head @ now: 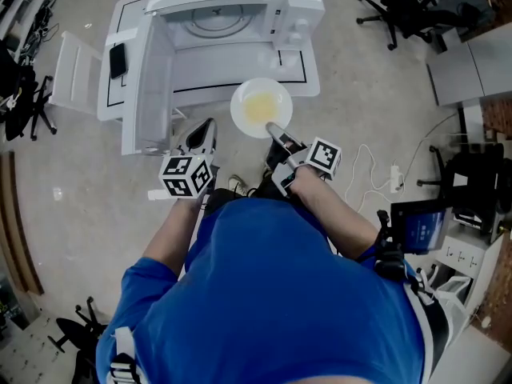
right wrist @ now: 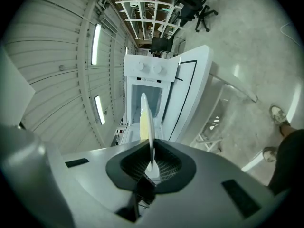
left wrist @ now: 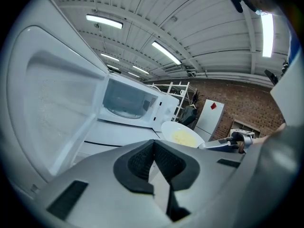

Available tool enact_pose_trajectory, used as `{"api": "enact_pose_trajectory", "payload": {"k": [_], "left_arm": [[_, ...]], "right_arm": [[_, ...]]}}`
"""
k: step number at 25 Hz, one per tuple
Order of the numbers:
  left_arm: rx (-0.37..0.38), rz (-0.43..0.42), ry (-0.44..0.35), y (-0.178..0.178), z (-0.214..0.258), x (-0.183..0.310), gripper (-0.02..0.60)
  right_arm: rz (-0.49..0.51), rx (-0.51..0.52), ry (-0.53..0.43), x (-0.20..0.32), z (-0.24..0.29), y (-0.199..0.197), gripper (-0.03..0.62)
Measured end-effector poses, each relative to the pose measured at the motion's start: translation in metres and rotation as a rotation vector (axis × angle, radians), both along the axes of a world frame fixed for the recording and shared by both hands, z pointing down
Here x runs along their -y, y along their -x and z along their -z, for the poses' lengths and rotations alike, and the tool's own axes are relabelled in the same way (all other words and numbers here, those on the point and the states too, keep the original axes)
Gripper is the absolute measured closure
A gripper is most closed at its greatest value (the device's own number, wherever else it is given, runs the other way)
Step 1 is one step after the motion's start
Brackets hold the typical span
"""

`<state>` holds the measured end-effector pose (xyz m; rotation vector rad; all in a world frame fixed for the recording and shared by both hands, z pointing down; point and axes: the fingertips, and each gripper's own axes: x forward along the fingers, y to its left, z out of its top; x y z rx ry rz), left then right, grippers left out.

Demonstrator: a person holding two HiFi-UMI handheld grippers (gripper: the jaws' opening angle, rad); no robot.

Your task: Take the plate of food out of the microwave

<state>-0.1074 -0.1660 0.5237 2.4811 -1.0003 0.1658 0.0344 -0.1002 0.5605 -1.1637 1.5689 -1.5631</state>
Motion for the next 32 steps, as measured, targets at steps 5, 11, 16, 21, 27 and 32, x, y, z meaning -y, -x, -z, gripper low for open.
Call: {"api": "enact_pose_trajectory", "payload": {"k": [5,11,16,21,27,32], "left_arm": [[-0.012,0.016,0.007,0.004,-0.001,-0.003,0.571],[-0.018,0.041,0.004,0.001,0.006,-0.005,0.571],[-0.019,0.051,0.005,0.001,0.003,-0.006,0.571],[-0.012,0.055,0.002,-0.007,0.006,-0.008,0.571],[-0.009,0.056,0.005,-0.015,0.006,-0.007,0.571],[-0.007,0.059,0.006,-0.017,0.006,-0.006,0.571]], "right_arm": [[0.004,-0.004,0.002,-0.004,-0.005,-0.001,0.571],[0.016,-0.006,-0.003,-0.006,0.000,-0.007,0.571],[0.021,-0.005,-0.004,-0.005,-0.004,-0.008,0.571],[0.025,-0.001,-0.002,-0.005,-0.003,-0.016,0.571],[0.039,-0.015,-0.005,-0.002,-0.002,-0.023,0.571],[0.045,-0.008,-0.011,0.001,0.000,-0.023,0.571]]}}
